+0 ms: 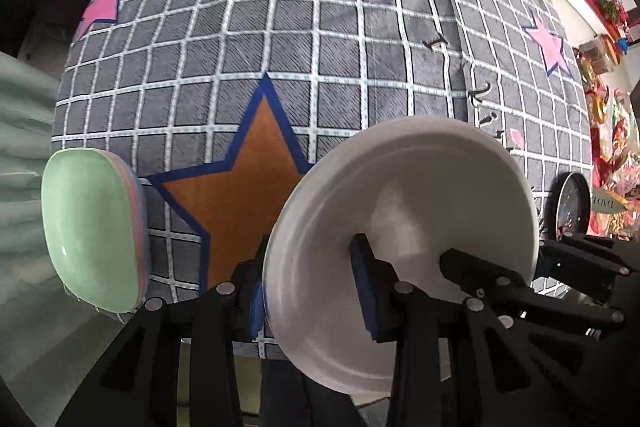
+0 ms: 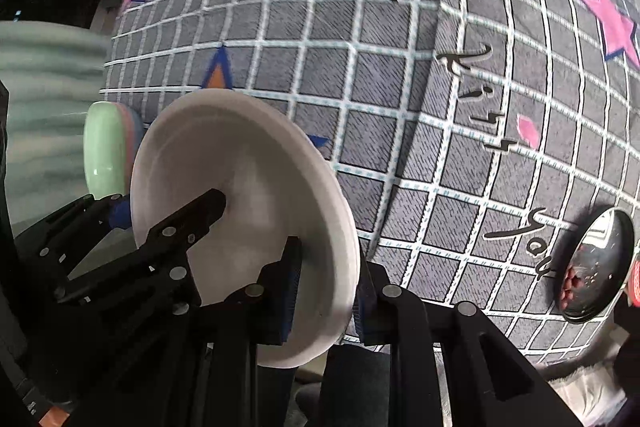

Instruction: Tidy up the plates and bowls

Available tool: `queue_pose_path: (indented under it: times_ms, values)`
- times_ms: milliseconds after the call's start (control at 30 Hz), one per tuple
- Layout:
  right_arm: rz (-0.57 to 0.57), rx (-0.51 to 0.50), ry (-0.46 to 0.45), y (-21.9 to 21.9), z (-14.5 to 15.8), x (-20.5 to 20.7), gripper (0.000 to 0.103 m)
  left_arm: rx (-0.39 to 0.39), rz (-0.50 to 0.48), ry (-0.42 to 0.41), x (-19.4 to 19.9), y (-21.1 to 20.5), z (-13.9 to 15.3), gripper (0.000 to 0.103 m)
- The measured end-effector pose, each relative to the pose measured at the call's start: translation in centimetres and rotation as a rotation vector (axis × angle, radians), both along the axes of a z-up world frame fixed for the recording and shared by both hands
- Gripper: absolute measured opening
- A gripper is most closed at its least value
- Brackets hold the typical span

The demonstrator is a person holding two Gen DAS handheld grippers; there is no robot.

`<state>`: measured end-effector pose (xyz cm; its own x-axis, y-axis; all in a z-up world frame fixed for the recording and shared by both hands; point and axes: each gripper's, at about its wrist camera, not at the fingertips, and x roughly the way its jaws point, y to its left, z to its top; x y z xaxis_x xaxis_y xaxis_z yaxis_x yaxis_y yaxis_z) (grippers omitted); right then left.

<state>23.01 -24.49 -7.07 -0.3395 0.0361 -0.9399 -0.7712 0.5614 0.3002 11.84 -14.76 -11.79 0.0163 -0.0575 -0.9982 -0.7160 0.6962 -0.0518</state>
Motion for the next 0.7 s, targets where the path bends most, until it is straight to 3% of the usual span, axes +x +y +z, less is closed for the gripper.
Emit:
queue_pose_path:
  times_ms: [400, 600, 700]
  values:
    - [-0.020, 0.006, -0.056, 2.1, 0.0, -0.4, 0.025, -0.004, -0.028, -0.048, -2.3, -1.6, 2.1, 0.040]
    - [-0.030, 0.013, -0.084, 4.6, 0.9, -2.6, 0.025, 0.005, -0.049, -0.073, -5.6, 0.4, 4.2, 0.040]
    - [-0.034, 0.021, -0.089, 6.1, 1.3, -4.1, 0.025, 0.010, -0.044, -0.071, -6.5, 3.6, 4.6, 0.040]
